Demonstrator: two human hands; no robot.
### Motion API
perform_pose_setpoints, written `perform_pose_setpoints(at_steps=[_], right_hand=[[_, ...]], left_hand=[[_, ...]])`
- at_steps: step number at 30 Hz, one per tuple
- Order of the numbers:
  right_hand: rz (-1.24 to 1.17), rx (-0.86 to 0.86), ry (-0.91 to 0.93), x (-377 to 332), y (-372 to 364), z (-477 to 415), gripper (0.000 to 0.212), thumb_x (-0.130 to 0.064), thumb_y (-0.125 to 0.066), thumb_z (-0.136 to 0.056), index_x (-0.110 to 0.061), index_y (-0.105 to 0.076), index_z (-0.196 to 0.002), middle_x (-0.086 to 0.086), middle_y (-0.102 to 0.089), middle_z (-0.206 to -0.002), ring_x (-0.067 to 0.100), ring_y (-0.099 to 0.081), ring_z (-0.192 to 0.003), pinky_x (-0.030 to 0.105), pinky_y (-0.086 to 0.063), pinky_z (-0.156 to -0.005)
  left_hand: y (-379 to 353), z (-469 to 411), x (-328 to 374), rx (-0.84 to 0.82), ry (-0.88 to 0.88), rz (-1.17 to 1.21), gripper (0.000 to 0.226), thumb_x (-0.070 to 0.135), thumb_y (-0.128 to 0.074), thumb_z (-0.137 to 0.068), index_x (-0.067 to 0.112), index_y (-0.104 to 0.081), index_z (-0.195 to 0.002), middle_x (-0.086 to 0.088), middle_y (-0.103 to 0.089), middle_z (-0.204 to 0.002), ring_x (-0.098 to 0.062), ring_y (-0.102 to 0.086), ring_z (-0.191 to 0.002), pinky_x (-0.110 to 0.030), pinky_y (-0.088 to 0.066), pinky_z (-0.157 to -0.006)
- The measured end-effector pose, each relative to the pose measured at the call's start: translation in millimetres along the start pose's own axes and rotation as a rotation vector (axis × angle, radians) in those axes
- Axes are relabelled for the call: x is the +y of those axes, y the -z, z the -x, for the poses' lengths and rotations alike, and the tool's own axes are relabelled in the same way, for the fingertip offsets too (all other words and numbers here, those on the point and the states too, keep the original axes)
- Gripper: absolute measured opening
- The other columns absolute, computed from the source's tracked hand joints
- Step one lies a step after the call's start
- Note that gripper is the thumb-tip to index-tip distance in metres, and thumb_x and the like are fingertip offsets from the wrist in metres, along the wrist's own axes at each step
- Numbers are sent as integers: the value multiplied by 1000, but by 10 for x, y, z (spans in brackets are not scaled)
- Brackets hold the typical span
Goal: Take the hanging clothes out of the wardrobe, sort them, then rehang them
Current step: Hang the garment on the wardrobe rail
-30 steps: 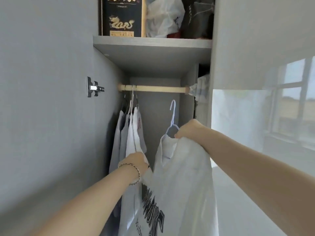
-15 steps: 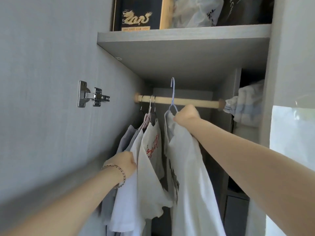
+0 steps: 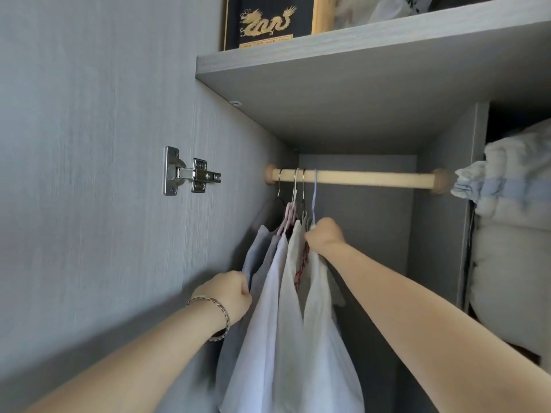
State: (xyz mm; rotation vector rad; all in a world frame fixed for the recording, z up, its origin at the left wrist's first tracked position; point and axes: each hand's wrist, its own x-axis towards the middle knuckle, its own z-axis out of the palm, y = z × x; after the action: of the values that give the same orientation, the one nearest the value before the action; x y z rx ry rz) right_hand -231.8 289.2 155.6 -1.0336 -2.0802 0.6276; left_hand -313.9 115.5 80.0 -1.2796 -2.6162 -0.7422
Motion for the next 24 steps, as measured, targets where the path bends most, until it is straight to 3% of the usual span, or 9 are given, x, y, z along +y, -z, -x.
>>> perform_pose_setpoints(at_steps=[2, 4, 7, 11, 13, 16, 18, 21, 24], right_hand=[[45, -63, 26, 11, 9, 1, 27, -15, -49, -93, -2, -53, -116, 16, -57, -116, 28, -57, -100, 29, -44, -76], [93, -179, 28, 36, 59, 24, 48, -22, -50, -94, -3, -39, -137, 14, -50, -131, 28, -54, -115, 29, -45, -80], [62, -367, 13, 90, 162, 163, 69, -37, -59, -87, -9, -30, -144, 6, -51, -123, 21, -57, -107, 24, -49, -71], [263, -574, -127, 180, 351, 587, 43, -35, -66, -82, -14, -51, -117, 6, -61, -113, 19, -62, -93, 30, -53, -84], [384, -640, -193, 257, 376, 851, 29, -26, -62, -85, -12, -54, -109, 8, -65, -107, 19, -64, -87, 27, -53, -78], [518, -601, -290, 418, 334, 1295, 33, -18, -51, -91, -6, -49, -122, 5, -61, -86, 18, -62, -70, 23, -51, -60], [533, -570, -331, 494, 350, 1621, 35, -21, -54, -91, -7, -49, -122, 6, -61, -89, 18, -60, -64, 24, -50, -58], [413, -505, -403, 577, 450, 2143, 25, -25, -56, -90, -9, -52, -109, 5, -62, -85, 17, -58, -58, 25, -49, -57], [482, -437, -441, 696, 565, 2723, 21, -18, -47, -91, -7, -50, -73, 2, -58, -70, 15, -52, -51, 21, -43, -51]], left_hand=[[2, -1, -30, 1, 1, 6, 21, 17, -41, -89, 19, -62, -89, 0, -67, -91, -20, -65, -88, -30, -53, -79], [11, 18, -43, -10, 0, -5, 21, 18, -41, -89, 19, -62, -90, 1, -67, -93, -19, -64, -89, -29, -53, -79], [63, 64, -40, -12, -25, -31, 18, 19, -41, -90, 23, -57, -82, 1, -67, -91, -18, -64, -87, -27, -52, -75], [145, 153, -17, -3, -40, 26, 18, 17, -41, -88, 22, -56, -78, 0, -66, -81, -22, -67, -81, -30, -54, -71], [168, 212, 37, -6, -76, 24, 20, 16, -41, -88, 23, -54, -75, 0, -66, -82, -22, -66, -83, -31, -54, -73], [162, 364, 145, 4, -124, 20, 18, 15, -40, -88, 19, -55, -80, -1, -64, -83, -23, -63, -85, -27, -47, -67], [120, 499, 209, -5, -162, 6, 16, 16, -40, -89, 15, -56, -91, -3, -63, -89, -25, -60, -86, -27, -45, -67], [31, 775, 316, -119, -259, -24, 18, 13, -39, -88, 9, -56, -87, -5, -60, -77, -27, -59, -77, -27, -45, -66], [-88, 1181, 509, -375, -373, -17, 21, 10, -41, -86, 9, -53, -69, -9, -67, -73, -28, -62, -68, -26, -47, -65]])
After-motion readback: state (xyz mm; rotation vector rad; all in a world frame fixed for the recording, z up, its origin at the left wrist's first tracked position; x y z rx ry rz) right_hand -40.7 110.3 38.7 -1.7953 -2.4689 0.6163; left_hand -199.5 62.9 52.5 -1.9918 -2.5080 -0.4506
